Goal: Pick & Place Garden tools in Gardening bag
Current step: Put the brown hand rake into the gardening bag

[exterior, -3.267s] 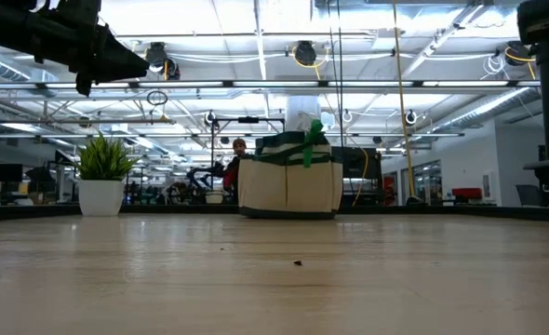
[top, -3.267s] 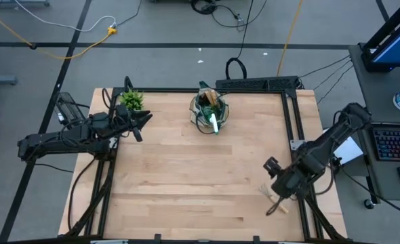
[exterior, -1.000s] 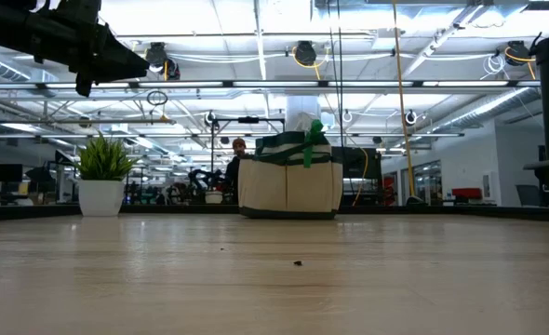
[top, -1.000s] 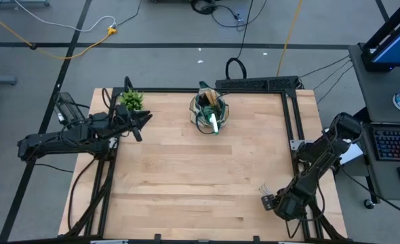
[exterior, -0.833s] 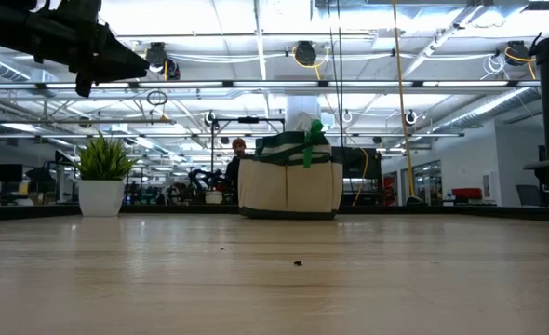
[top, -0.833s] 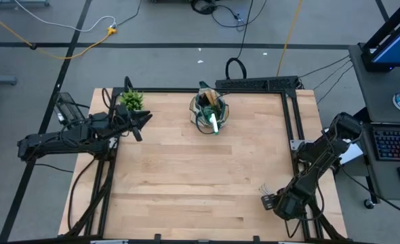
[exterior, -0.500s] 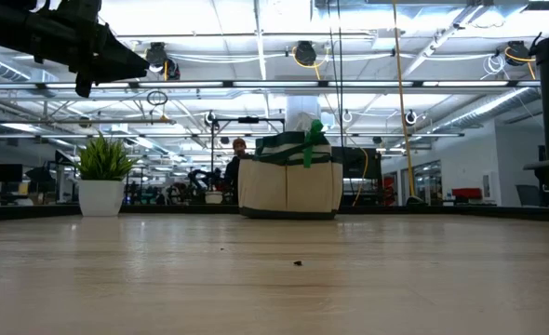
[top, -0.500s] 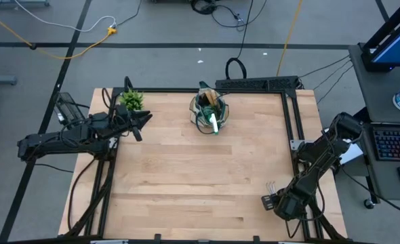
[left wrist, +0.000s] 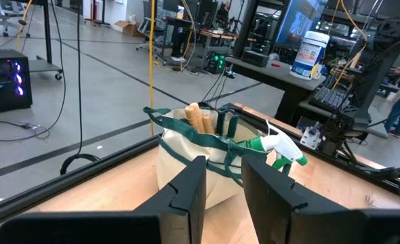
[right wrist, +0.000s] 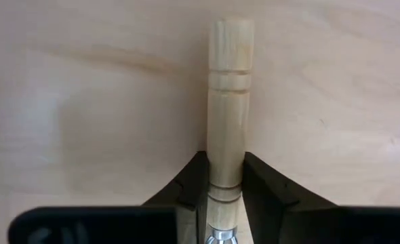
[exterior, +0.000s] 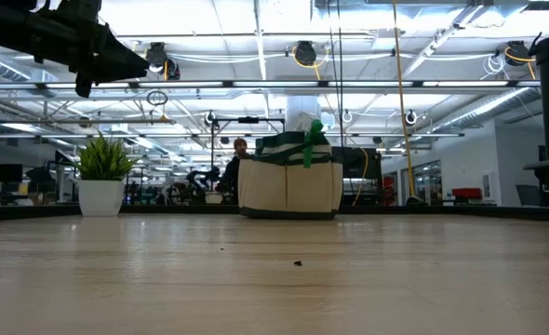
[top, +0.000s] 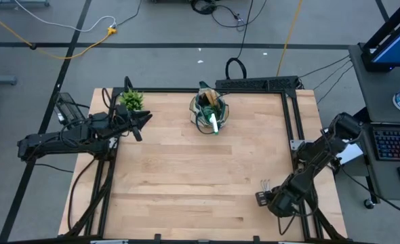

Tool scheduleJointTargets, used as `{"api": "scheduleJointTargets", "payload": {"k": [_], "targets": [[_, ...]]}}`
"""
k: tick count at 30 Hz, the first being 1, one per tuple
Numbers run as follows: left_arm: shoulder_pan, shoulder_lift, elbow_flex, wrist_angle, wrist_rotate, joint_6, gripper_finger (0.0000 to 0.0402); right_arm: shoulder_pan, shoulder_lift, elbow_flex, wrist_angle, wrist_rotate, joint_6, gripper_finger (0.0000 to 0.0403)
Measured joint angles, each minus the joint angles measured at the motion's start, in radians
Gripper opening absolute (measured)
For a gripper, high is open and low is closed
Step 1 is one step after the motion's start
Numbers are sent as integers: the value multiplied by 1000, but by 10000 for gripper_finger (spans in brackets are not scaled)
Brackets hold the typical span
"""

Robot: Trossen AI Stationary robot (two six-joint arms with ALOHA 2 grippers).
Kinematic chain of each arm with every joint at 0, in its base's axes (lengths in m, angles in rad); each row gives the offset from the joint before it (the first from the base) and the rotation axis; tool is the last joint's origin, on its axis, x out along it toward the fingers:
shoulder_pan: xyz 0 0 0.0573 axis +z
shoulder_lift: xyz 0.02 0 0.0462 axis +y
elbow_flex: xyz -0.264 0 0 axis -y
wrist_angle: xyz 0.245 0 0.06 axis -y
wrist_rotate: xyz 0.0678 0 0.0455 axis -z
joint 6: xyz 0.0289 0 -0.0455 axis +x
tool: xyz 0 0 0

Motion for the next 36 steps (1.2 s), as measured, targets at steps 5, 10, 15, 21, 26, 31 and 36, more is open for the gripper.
{"api": "scheduleJointTargets", "payload": {"k": [5, 10, 15, 21, 26, 31, 36], "targets": [[0, 0, 0, 0, 0, 0, 99, -48, 0, 0, 8, 49, -49, 59], [0, 0, 0, 0, -1, 0, 99, -114, 0, 0, 8, 105, -79, 59], [0, 0, 0, 0, -2, 0, 99, -181, -12, 0, 18, 192, -111, 59], [0, 0, 0, 1, -3, 6, 99, -308, -41, -3, 60, 300, -162, 59], [0, 0, 0, 5, -3, 6, 99, -450, -46, -4, 153, 389, -235, 59], [0, 0, 0, 5, -3, 7, 99, -577, -47, -2, 300, 425, -324, 59], [0, 0, 0, 8, -3, 9, 99, -679, -47, -2, 447, 528, -341, 59]]}}
